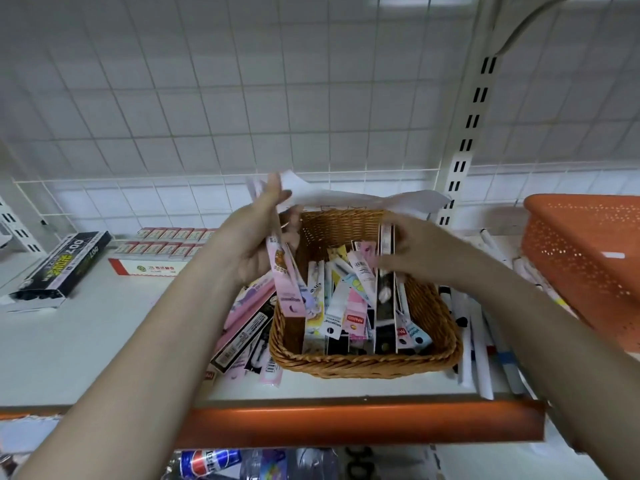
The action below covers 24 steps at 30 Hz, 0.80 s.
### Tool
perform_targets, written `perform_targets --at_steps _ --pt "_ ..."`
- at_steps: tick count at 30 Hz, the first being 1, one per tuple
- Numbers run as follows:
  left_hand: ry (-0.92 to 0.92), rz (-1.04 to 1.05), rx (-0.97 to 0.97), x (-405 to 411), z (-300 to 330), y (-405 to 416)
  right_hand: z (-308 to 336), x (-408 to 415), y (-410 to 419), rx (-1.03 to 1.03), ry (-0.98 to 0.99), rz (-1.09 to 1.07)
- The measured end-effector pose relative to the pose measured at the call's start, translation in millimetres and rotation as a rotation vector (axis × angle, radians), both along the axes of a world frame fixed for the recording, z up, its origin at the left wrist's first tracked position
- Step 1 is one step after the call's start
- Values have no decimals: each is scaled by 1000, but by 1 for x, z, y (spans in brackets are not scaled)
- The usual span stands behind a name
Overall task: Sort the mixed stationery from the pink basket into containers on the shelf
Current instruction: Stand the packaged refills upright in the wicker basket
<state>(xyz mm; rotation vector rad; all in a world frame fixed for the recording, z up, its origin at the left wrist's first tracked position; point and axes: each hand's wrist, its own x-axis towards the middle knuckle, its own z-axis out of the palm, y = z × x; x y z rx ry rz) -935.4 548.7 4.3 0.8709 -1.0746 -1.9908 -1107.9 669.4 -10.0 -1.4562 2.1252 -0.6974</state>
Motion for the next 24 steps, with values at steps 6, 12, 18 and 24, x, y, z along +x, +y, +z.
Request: perform_targets --at_steps 6,12,18,24 --pt "87 -87 83 -11 -6 11 6 36 2 -147 -176 126" --pt "92 -137 -91 -30 -5 26 -10 52 -12 -313 -308 33" --pt "-302 113 -503 -40 2 15 6 5 -4 -287 -120 -73" --pt "-1224 -316 -932 -53 -32 18 -17 -6 2 124 162 18"
